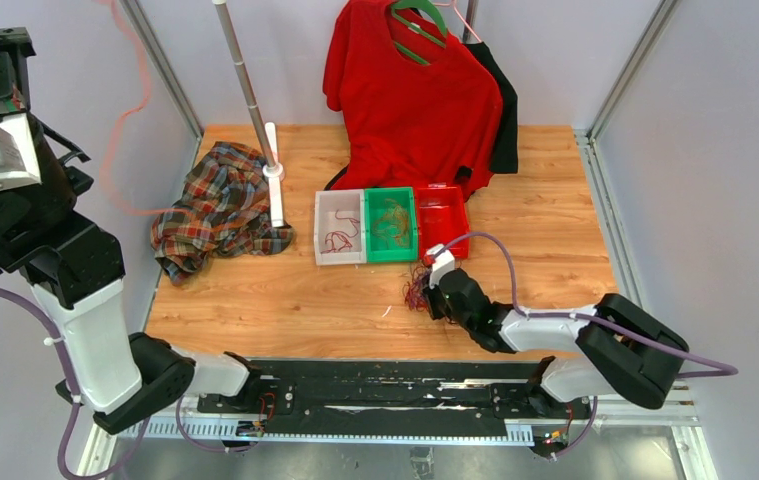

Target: Untangle the cables

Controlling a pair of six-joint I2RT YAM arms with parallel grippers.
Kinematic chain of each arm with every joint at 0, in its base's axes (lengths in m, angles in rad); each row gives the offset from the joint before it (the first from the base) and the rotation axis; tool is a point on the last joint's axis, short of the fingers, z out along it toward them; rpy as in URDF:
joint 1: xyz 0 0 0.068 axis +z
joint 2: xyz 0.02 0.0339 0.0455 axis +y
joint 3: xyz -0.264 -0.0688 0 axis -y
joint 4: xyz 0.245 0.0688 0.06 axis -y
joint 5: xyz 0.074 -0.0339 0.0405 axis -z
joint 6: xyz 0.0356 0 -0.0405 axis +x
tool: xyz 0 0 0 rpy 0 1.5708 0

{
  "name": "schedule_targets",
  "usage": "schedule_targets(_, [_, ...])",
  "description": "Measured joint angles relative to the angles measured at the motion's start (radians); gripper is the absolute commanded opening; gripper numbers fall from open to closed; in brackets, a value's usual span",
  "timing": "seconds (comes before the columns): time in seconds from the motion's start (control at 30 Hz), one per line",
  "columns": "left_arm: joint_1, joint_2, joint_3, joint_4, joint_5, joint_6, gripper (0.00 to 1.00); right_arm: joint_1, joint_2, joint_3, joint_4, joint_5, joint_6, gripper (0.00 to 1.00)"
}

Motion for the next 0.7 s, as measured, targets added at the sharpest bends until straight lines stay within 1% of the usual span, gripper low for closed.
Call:
schedule_targets(0.1, [0.0, -0.026, -0.051, 0.013, 0.0, 0.003, 0.01, 0.0, -0.043, -0.025, -0.01, 0.042, 0.035, 0.01])
schedule_targets(0.2, [0.0, -0.036, -0.073, 0.011, 0.001, -0.008, 0.01, 0.0, -0.095, -0.032, -0.031, 0.051, 0.048, 0.02])
schedule_targets(0.23, [0.0, -0.045, -0.092, -0.003, 0.007, -0.019, 0.01, 0.0, -0.115, -0.034, -0.035, 0.051, 0.049, 0.05])
schedule_targets(0.27, [0.0, -0.053, -0.105, -0.014, 0.012, -0.029, 0.01, 0.0, -0.136, -0.035, -0.037, 0.05, 0.049, 0.11])
schedule_targets(0.37, [0.0, -0.128, -0.257, -0.047, 0.063, -0.076, 0.0, 0.002, -0.206, -0.035, -0.047, 0.027, 0.046, 0.37])
schedule_targets(0.47, [0.0, -0.186, -0.386, -0.078, 0.117, -0.114, 0.01, 0.003, -0.263, -0.034, -0.055, -0.003, 0.041, 0.54])
schedule_targets(0.57, [0.0, -0.224, -0.498, -0.113, 0.169, -0.14, 0.01, 0.003, -0.32, -0.012, -0.093, -0.021, 0.031, 0.59])
schedule_targets(0.7, [0.0, -0.23, -0.58, -0.158, 0.219, -0.166, 0.01, 0.003, -0.341, 0.069, -0.151, -0.019, 0.005, 0.6])
